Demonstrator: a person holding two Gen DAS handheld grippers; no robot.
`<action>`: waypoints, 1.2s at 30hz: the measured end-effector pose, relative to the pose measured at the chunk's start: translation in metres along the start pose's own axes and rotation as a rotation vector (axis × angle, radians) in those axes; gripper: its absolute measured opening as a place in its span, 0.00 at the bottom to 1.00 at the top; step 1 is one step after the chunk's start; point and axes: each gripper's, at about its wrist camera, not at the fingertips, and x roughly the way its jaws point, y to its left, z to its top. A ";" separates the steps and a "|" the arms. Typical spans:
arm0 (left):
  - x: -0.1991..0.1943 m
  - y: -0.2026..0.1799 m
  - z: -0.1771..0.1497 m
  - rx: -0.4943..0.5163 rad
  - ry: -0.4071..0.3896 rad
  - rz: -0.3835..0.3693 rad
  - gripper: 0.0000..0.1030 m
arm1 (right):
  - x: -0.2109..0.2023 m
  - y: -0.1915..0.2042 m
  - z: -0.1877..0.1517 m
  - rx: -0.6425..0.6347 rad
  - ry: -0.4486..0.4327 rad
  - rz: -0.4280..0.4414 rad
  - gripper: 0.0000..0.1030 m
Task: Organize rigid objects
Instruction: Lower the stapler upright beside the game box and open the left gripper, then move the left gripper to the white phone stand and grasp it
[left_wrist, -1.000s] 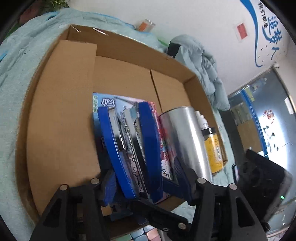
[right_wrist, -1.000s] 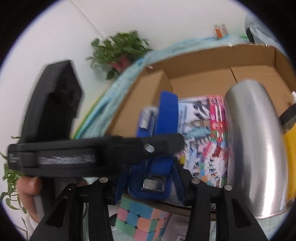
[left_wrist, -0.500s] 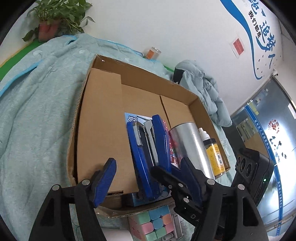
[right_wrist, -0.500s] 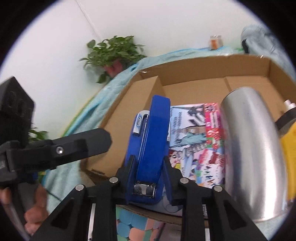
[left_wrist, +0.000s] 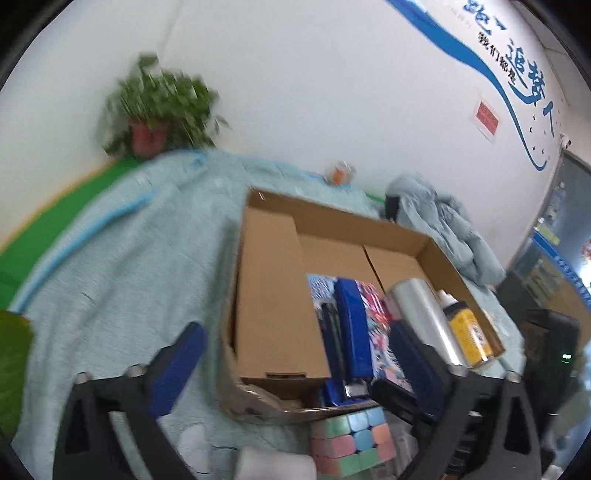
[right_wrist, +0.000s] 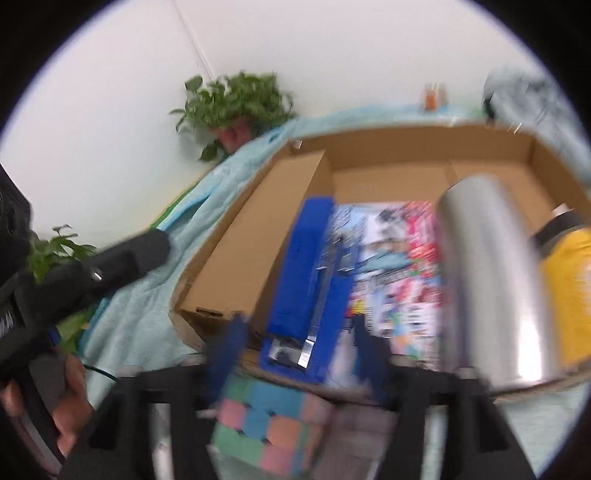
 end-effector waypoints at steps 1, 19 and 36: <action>-0.008 -0.004 -0.004 0.023 -0.033 0.022 0.99 | -0.013 0.000 -0.005 -0.011 -0.038 -0.015 0.84; -0.056 -0.085 -0.070 0.104 0.041 0.078 1.00 | -0.099 -0.029 -0.052 -0.069 -0.115 -0.268 0.44; -0.057 -0.073 -0.135 0.032 0.202 0.055 0.99 | -0.061 -0.033 -0.098 -0.048 0.133 0.040 0.99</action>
